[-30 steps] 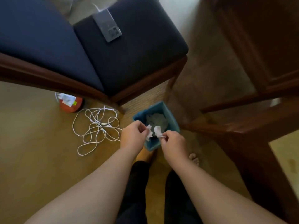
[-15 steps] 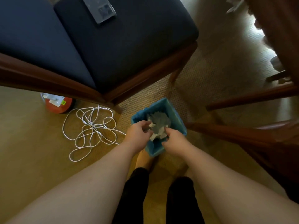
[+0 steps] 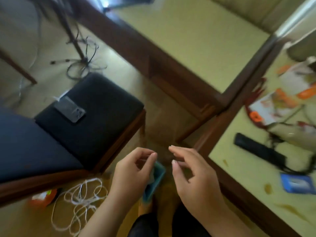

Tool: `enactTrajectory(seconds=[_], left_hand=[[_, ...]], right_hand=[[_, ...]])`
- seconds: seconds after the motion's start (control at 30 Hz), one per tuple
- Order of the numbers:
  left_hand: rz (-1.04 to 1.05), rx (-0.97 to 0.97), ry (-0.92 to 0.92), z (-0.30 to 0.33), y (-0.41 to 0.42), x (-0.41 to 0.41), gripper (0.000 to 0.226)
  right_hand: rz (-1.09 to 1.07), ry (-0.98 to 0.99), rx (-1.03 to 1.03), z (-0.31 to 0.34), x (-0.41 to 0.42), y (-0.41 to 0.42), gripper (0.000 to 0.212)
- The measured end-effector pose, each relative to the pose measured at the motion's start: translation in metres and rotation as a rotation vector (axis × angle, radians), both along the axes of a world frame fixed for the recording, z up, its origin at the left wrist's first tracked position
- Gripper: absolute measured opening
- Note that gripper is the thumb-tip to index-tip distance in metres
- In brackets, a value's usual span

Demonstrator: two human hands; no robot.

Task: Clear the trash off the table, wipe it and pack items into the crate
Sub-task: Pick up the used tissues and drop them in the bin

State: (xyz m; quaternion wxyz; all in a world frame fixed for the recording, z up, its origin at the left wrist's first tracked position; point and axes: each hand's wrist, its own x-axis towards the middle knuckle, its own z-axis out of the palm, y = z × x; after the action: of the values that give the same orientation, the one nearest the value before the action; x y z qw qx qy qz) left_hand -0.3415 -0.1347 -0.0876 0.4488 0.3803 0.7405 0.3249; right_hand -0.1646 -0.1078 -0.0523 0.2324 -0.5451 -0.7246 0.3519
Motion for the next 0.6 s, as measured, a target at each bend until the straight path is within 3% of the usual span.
enactTrajectory(seconds=[0.13, 0.27, 0.43, 0.6], left_hand=[[-0.144, 0.155, 0.049, 0.098, 0.03, 0.047, 0.002], [-0.352, 0.224, 0.058, 0.153, 0.065, 0.107, 0.005], [-0.526, 0.277, 0.079, 0.177, 0.111, 0.18, 0.007], [-0.553, 0.257, 0.07, 0.177, 0.144, 0.251, 0.006]], right_hand=[[-0.206, -0.02, 0.168, 0.089, 0.057, 0.014, 0.034], [-0.343, -0.062, 0.183, 0.129, 0.132, 0.024, 0.036], [-0.454, -0.143, 0.155, 0.143, 0.233, 0.034, 0.036], [-0.519, -0.163, 0.06, 0.134, 0.317, 0.051, 0.035]])
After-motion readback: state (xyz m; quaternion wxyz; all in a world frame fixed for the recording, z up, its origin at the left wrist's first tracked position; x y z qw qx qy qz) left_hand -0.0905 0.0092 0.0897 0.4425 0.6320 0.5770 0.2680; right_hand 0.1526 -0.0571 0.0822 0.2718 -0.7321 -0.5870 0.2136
